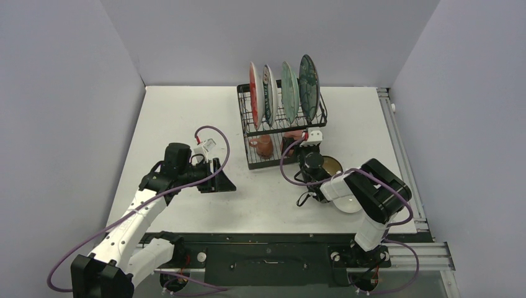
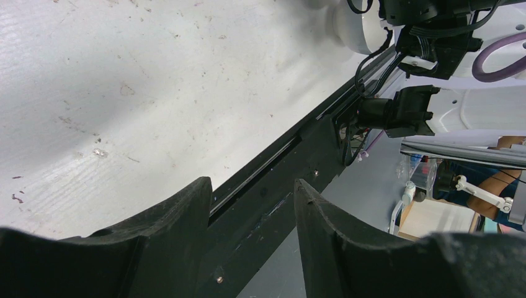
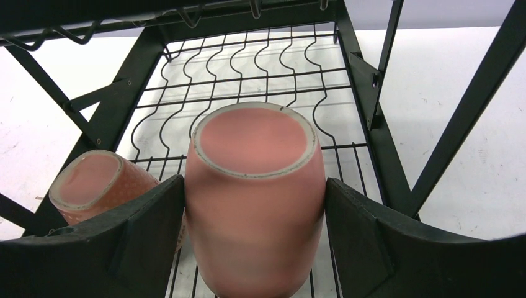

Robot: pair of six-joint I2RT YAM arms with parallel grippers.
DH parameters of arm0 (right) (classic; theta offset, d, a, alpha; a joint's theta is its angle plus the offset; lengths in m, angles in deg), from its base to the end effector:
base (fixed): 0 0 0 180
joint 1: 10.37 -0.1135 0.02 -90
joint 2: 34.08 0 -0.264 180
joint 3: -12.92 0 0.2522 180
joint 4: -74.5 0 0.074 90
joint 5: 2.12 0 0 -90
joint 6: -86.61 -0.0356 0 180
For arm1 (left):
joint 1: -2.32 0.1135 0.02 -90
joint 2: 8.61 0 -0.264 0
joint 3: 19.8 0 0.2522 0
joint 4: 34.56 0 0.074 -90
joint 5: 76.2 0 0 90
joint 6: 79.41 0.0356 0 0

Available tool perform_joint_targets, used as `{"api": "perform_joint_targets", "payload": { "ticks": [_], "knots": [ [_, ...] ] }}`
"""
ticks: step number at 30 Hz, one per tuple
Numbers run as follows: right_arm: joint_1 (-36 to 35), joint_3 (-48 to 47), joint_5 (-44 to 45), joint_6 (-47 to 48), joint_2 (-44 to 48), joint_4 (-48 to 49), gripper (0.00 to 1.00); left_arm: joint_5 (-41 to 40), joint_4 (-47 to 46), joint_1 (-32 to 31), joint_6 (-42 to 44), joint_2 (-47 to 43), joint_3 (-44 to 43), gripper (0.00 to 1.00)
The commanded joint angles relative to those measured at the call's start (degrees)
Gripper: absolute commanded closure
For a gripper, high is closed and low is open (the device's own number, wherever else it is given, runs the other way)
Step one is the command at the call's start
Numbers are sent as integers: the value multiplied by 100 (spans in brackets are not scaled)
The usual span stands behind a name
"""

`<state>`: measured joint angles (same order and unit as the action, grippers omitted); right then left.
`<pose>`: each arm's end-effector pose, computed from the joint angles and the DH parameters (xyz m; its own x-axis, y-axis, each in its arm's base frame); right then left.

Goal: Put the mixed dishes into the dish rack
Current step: Turn the cup upside down in the dish rack.

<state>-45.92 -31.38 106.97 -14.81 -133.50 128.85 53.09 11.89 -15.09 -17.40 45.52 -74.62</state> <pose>0.2631 0.1737 0.1656 -0.0668 0.1822 -0.9810 -0.2756 0.9416 0.1937 0.1730 -0.0779 0.2577 -0.9102 -0.0953 -0.4031 0.2559 0.6360 -0.7280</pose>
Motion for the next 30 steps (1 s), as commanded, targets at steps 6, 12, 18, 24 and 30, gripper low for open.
{"api": "perform_joint_targets", "payload": {
  "ticks": [6, 12, 18, 24, 30],
  "knots": [
    [-11, 127, -72, -142, 342, 669, 100, 128, -299, 62, 105, 19, -25, 52],
    [-75, 310, 0, -137, 464, 627, 91, 131, -303, 77, 103, 19, -17, 52],
    [-178, 341, 74, -126, 539, 538, 62, 132, -298, 80, 97, 3, -16, 52],
    [-301, 351, 238, -77, 676, 421, 37, 125, -299, 84, 94, -36, -16, 51],
    [-376, 348, 326, -48, 850, 246, 27, 112, -299, 81, 95, -55, -16, 51]
  ]
}}
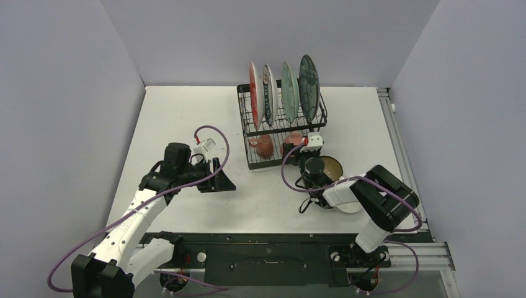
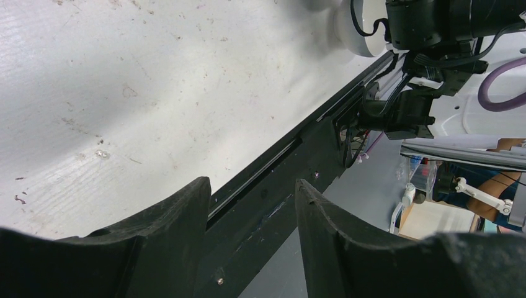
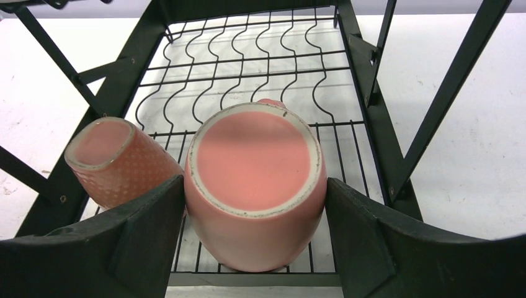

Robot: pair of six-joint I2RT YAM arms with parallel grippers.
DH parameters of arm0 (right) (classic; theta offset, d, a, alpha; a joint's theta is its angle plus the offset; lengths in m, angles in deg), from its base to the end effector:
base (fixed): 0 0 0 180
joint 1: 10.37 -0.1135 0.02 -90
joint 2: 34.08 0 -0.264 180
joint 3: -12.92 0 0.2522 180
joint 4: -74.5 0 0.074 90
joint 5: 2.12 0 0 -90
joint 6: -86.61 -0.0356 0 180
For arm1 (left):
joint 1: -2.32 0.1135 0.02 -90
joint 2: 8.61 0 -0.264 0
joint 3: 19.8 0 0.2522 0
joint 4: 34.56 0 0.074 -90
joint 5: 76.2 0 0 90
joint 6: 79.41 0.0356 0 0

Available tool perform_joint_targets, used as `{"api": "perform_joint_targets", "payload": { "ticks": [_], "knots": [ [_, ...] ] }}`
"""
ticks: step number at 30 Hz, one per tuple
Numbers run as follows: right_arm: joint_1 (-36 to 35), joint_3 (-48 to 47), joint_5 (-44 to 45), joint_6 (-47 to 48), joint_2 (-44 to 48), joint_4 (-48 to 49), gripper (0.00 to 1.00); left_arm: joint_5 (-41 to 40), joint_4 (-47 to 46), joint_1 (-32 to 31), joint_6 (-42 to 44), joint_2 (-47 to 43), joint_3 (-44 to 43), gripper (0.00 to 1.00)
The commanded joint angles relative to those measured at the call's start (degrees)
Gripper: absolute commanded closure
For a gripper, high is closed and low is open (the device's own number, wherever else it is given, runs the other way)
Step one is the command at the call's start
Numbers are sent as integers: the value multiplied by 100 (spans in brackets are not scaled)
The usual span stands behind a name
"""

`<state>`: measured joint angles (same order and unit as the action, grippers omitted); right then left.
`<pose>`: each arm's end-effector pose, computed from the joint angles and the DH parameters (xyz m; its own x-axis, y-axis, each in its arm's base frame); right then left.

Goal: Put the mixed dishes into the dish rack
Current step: Turn the cup upside down in the dish rack.

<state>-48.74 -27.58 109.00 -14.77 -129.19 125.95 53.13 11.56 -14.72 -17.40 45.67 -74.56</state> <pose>0.2405 0.1741 0.1649 -0.1010 0.1548 -0.9828 -0.2826 0.9427 0.1775 0.1741 -0.0770 0.2574 -0.9088 -0.1011 -0.4047 0.2535 0.6367 -0.7283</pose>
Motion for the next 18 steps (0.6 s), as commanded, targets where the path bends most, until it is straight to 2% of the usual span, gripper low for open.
{"api": "perform_joint_targets", "payload": {
  "ticks": [1, 9, 18],
  "knots": [
    [-105, -33, 134, -43, 457, 508, 25, 104, -268, 43, 93, -73, -23, 50],
    [-128, -64, 150, 3, 610, 186, 20, 92, -270, 43, 93, -100, -22, 48],
    [-178, -85, 155, -22, 673, 107, 20, 90, -266, 46, 92, -102, -14, 47]
  ]
}}
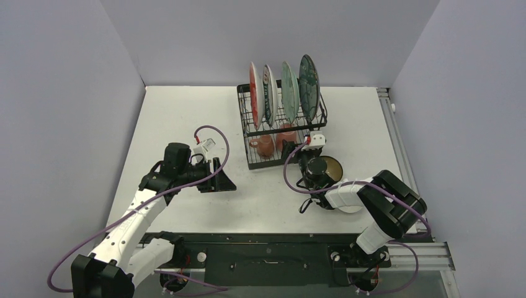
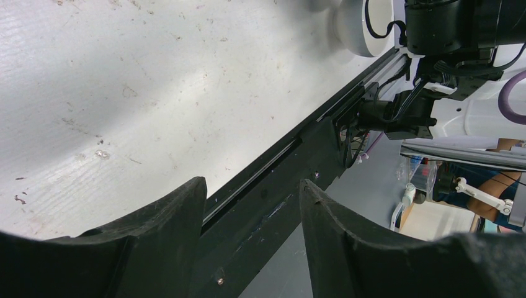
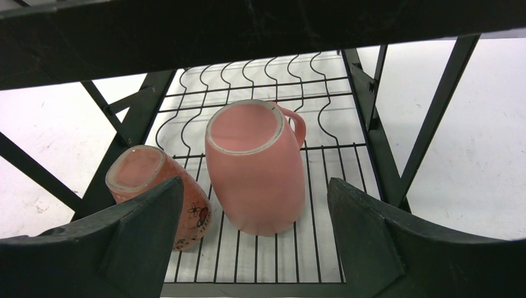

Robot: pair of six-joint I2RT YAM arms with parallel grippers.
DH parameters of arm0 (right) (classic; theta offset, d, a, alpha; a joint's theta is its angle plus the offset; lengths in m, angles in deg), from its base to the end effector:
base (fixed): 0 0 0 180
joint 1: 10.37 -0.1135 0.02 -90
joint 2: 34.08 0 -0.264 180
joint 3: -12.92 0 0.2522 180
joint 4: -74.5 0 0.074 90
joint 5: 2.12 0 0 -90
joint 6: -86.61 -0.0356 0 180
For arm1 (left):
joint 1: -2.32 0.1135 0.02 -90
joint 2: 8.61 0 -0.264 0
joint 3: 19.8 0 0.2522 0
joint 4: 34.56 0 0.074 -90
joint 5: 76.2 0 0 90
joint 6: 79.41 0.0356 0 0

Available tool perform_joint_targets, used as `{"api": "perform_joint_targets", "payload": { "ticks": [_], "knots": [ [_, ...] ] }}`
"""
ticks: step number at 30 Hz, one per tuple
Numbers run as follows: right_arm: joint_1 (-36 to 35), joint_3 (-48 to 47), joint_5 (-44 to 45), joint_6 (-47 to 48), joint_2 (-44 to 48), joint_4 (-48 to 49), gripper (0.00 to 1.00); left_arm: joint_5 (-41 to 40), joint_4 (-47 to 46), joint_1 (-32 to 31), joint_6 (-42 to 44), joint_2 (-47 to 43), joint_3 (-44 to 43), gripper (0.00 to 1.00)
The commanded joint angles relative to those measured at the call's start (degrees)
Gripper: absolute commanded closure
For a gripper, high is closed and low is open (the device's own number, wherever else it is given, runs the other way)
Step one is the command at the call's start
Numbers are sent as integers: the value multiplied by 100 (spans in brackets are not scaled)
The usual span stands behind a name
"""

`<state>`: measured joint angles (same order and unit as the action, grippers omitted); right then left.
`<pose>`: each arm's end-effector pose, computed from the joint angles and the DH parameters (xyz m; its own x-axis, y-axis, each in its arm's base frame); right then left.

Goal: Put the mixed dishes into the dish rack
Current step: Turn the cup upside down in the dish rack.

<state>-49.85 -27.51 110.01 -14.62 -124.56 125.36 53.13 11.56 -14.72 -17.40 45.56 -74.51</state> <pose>0.2332 0.1747 0.1857 -0.0474 0.1947 -0.9797 -0.2947 0.9345 0.2000 0.1738 -0.0769 0.2574 -0.9084 -0.1013 -0.4056 0.2542 0.6365 -0.7282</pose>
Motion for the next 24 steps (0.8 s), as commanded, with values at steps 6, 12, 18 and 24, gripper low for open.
{"api": "perform_joint_targets", "payload": {
  "ticks": [6, 12, 18, 24],
  "knots": [
    [-90, -9, 63, -99, 296, 131, 20, 78, -267, 46, 97, -119, -18, 46],
    [-95, 114, 8, -230, 546, -62, 20, 55, -228, 50, 102, -20, -37, 42],
    [-96, 299, -290, -360, 1072, -479, 20, -48, -166, 86, 127, 86, -76, 41],
    [-95, 402, -689, -631, 1817, -1472, 20, -196, -165, 95, 110, 7, -66, 38]
  ]
}}
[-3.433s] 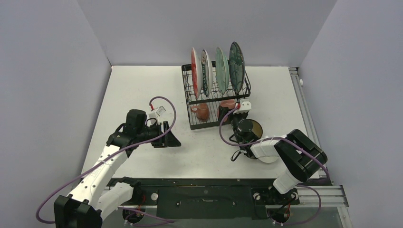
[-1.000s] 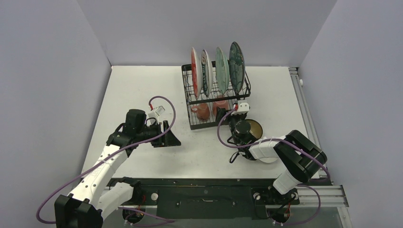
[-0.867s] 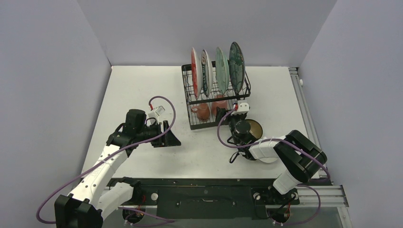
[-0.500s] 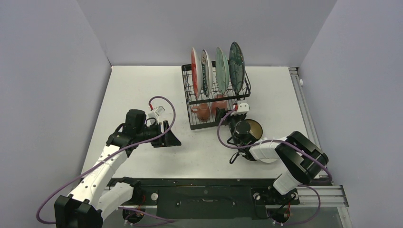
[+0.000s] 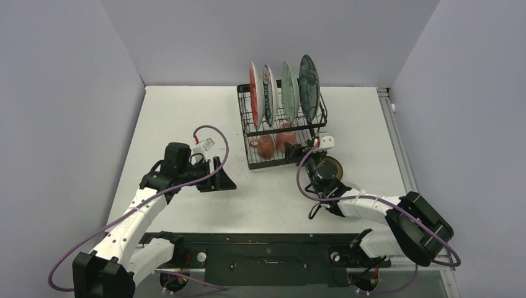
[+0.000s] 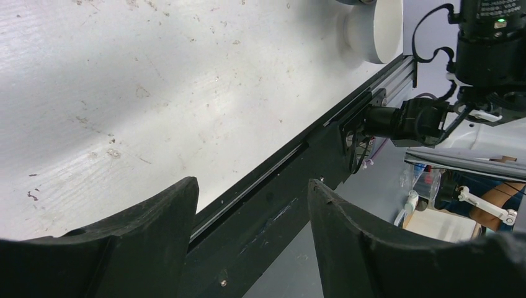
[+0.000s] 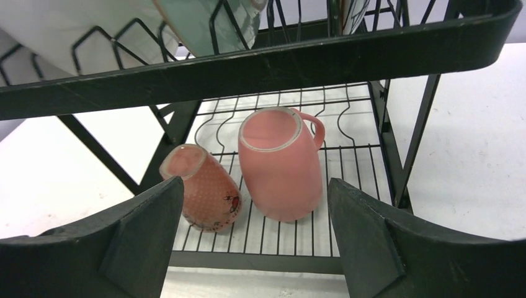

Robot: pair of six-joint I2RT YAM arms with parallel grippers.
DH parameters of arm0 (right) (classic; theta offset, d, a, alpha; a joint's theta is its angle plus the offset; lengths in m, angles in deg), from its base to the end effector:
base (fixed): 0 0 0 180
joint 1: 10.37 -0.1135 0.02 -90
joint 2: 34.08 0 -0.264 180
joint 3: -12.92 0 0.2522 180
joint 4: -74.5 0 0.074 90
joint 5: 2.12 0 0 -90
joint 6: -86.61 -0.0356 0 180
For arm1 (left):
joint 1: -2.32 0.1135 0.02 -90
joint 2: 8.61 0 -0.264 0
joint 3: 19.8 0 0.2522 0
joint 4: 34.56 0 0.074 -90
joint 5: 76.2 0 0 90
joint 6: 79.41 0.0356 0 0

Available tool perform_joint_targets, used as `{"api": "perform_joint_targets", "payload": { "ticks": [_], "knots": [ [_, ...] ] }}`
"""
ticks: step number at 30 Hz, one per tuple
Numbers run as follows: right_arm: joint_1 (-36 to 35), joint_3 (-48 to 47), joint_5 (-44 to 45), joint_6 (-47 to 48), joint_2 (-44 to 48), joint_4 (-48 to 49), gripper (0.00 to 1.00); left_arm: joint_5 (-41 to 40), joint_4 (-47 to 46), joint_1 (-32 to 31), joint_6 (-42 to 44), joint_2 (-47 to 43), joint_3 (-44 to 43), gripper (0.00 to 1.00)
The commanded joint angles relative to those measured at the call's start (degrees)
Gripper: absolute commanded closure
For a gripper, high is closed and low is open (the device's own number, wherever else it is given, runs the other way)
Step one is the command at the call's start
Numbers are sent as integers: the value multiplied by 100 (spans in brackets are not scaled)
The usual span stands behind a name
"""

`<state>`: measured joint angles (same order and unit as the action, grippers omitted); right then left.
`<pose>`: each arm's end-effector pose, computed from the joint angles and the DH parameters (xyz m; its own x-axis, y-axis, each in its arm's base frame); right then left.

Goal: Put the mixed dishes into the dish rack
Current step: Turn the cup upside down in the dish rack, then move the bowl to the center of the board.

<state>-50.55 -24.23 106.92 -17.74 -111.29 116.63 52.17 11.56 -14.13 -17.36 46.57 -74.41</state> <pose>0.2078 0.1603 0.2125 -0.0627 0.2537 -0.9652 -0.3564 0.8977 0.2591 0.1773 -0.0754 0.2536 -0.9119 -0.1139 -0.3942 0.2298 0.6543 -0.7205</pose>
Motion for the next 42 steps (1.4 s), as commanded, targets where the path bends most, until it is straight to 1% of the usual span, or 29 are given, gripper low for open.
{"api": "perform_joint_targets", "payload": {
  "ticks": [1, 2, 3, 4, 5, 12, 15, 16, 18, 19, 20, 22, 24, 27, 29, 32, 33, 34, 37, 39, 42],
  "knots": [
    [-18, 40, -396, -447, 706, -1009, 20, -109, -152, 40, 106, -94, -79, 38],
    [-21, 8, -425, -504, 825, -1243, 20, -123, -152, 48, 105, -99, -88, 38],
    [-19, -67, -440, -548, 1047, -1757, 20, -121, -149, 56, 105, -114, -89, 37],
    [-18, -107, -484, -563, 1167, -1981, 19, -124, -150, 65, 105, -130, -88, 37],
    [-12, -170, -500, -598, 1402, -2427, 19, -120, -157, 73, 105, -139, -90, 37],
    [20, -404, -518, -783, 2632, -4400, 18, -345, -78, 123, 105, -403, -157, 36],
    [32, -559, -284, -1018, 3052, -5133, 17, -427, -50, 132, 68, -568, -224, 36],
    [36, -635, -215, -1084, 3249, -5533, 17, -423, -47, 128, 56, -675, -245, 36],
    [37, -737, 7, -1408, 3549, -6078, 14, -436, -43, 132, 33, -841, -318, 36],
    [37, -820, 105, -1472, 3631, -6243, 10, -473, -40, 133, 36, -894, -387, 35],
    [50, -879, 137, -1579, 3769, -6628, 9, -490, -16, 133, 44, -987, -428, 34],
    [58, -1096, 322, -1764, 3908, -7224, 2, -529, 3, 133, 80, -1090, -572, 33],
    [56, -1327, 392, -1923, 3967, -7788, 0, -548, -51, 132, 73, -1177, -720, 31],
    [67, -1689, 656, -2276, 3984, -8478, 0, -454, -330, 131, -150, -1309, -723, 31],
    [71, -1860, 891, -2596, 4006, -9150, 0, -300, -797, 126, -317, -1400, -599, 31],
    [76, -2019, 1197, -3175, 4060, -9704, 0, -23, -1013, 132, -262, -1437, -463, 31],
    [75, -2090, 1277, -3358, 4081, -10046, 0, 12, -993, 132, -206, -1428, -462, 31],
    [78, -2121, 1422, -3723, 4086, -10204, 0, 103, -985, 133, -69, -1429, -445, 31],
    [85, -2173, 1493, -4312, 4164, -10657, 0, 122, -976, 133, 72, -1492, -370, 31],
    [89, -2109, 1487, -4654, 4253, -10755, 1, 99, -1009, 133, 114, -1597, -277, 31],
    [90, -1975, 1556, -5142, 4358, -10854, 7, 72, -1038, 133, 156, -1735, -129, 31]
  ]
}}
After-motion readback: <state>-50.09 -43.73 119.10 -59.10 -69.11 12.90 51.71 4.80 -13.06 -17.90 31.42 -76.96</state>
